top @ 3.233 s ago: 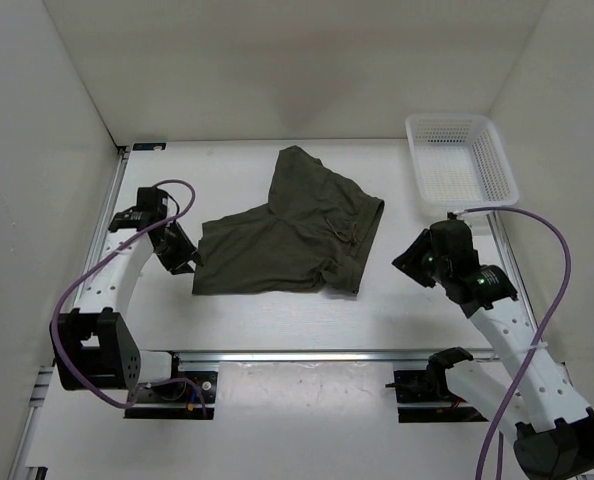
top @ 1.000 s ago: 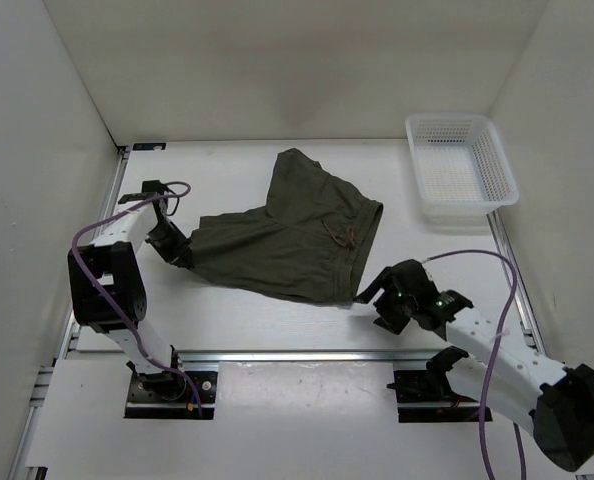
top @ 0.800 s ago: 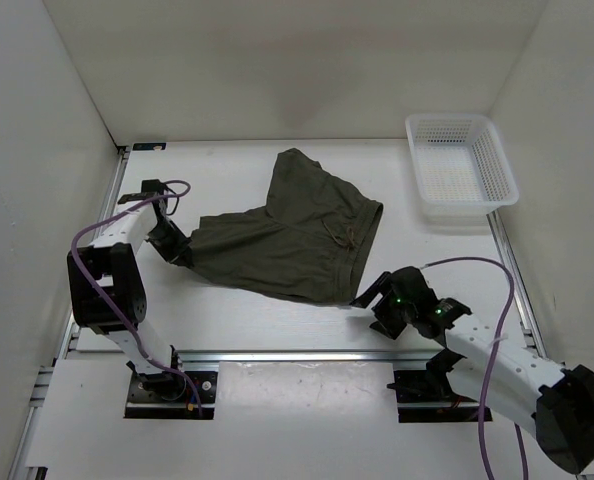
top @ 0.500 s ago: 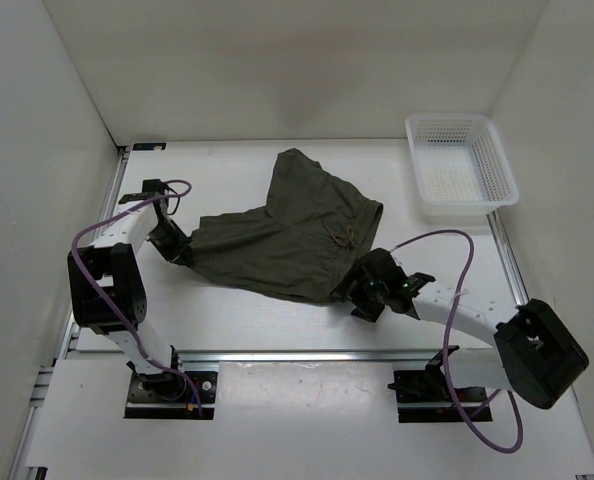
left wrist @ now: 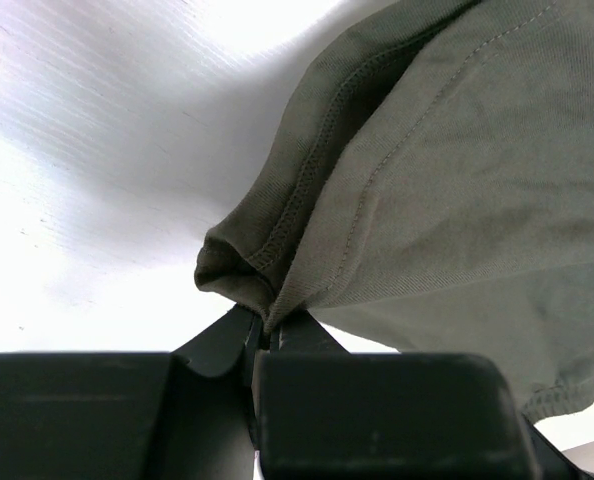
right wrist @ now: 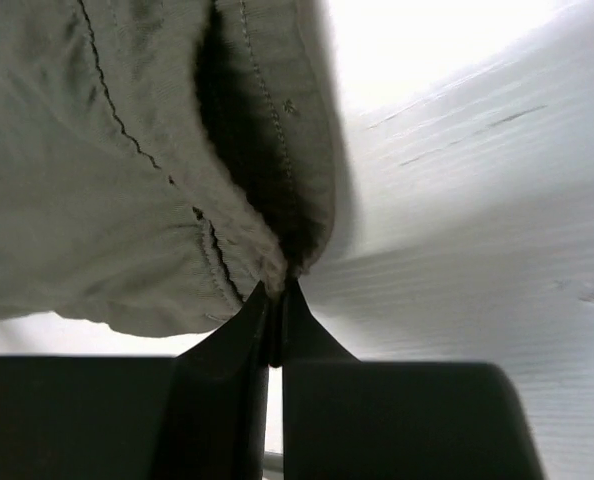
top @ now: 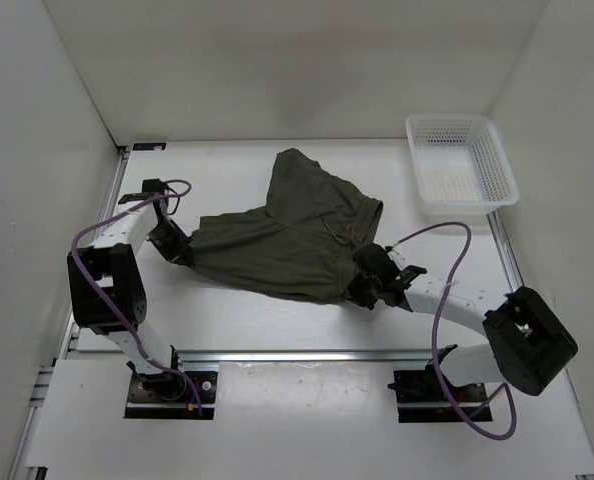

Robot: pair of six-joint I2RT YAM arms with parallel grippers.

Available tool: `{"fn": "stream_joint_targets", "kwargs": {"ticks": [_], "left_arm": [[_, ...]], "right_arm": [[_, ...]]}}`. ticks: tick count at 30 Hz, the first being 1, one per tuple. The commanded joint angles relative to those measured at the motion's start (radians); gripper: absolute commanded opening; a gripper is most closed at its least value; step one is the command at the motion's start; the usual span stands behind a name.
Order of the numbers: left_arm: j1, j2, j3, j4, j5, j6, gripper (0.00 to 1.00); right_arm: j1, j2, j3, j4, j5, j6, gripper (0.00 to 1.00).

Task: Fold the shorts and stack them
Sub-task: Fold the shorts

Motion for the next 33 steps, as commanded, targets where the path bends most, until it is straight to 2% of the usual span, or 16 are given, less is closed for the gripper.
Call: {"fn": "stream_joint_targets", "kwargs": {"ticks": [1,7,13,14,17,19,20,21,25,28,33], "left_arm": [[-0.004,-0.042,0.01,0.015,-0.004,0.011,0.1],[-0.004,-0.071,0.031,0.005,0.02,0.011,0.1],[-0.013,-0.121,0.083,-0.004,0.077,0.02,0.1],[-0.023,-0.121,0.109,-0.016,0.077,0.02,0.1],[-0.023,-0.121,0.293,-0.082,0.096,0.02,0.1],[-0.023,-0.121,0.486,-0.109,0.096,0.029,0.1],[-0.023,-0.112,0.555,-0.12,0.096,0.029,0.1],[-0.023,-0.103,0.694,-0.12,0.082,0.029,0.1],[-0.001,-0.08,1.0,-0.154,0.114,-0.009,0.1],[0.04,-0.127,1.085,-0.13,0.167,-0.046,0.1],[0.077,-0.296,1.053,-0.047,0.143,-0.08,0.1]], "right_arm": [[0.003,-0.071,0.034,-0.087,0.12,-0.002,0.0],[0.003,-0.271,0.045,-0.236,0.218,-0.071,0.0],[-0.006,-0.359,0.137,-0.339,0.264,-0.175,0.0],[-0.033,-0.359,0.164,-0.348,0.264,-0.238,0.0],[-0.099,-0.332,0.359,-0.388,0.264,-0.408,0.0],[-0.135,-0.278,0.495,-0.413,0.264,-0.503,0.0],[-0.144,-0.229,0.645,-0.449,0.237,-0.592,0.0],[-0.144,-0.205,0.722,-0.471,0.224,-0.632,0.0],[-0.155,-0.111,1.076,-0.578,0.171,-0.789,0.0],[-0.155,-0.1,1.255,-0.634,0.117,-0.85,0.0],[-0.155,-0.145,1.428,-0.718,-0.027,-0.936,0.0]]}}
